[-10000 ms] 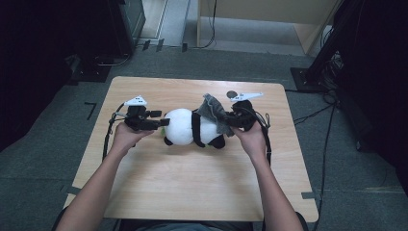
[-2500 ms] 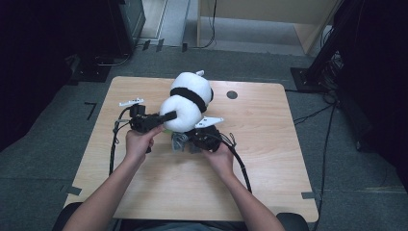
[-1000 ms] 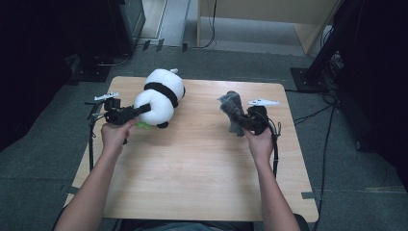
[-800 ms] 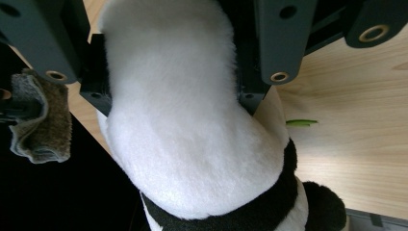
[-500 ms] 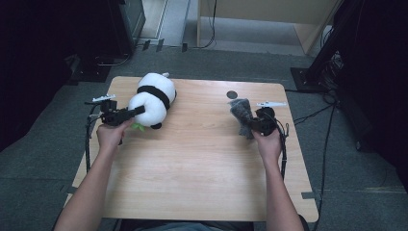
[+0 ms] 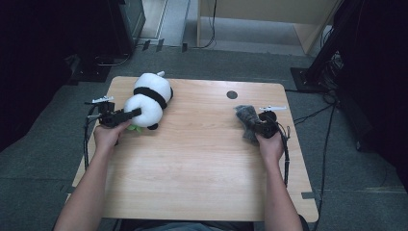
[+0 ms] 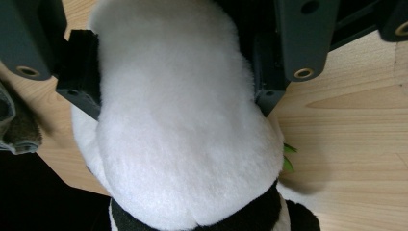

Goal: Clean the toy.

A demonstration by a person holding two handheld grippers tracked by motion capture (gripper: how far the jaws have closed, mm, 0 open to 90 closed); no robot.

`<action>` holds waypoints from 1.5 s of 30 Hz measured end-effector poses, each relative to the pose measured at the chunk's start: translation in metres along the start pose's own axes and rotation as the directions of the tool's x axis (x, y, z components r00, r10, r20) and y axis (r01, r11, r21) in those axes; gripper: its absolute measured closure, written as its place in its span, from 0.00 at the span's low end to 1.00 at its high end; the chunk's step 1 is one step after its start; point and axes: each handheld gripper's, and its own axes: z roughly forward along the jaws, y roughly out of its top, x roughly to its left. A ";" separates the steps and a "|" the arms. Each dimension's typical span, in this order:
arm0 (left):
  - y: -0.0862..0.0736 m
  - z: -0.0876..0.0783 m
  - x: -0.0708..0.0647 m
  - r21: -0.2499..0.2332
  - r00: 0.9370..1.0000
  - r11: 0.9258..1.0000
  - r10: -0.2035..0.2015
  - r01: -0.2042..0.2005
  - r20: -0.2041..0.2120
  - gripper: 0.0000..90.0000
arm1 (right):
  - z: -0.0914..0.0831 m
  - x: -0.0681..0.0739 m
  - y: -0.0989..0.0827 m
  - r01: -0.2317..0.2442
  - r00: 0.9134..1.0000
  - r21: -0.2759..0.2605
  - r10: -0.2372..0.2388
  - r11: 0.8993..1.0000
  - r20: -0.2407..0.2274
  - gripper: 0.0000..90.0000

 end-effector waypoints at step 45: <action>0.020 -0.027 -0.049 0.038 0.967 0.966 0.255 -0.254 -0.027 0.00 | -0.027 0.023 0.009 0.047 0.997 -0.091 -0.053 0.995 -0.063 0.44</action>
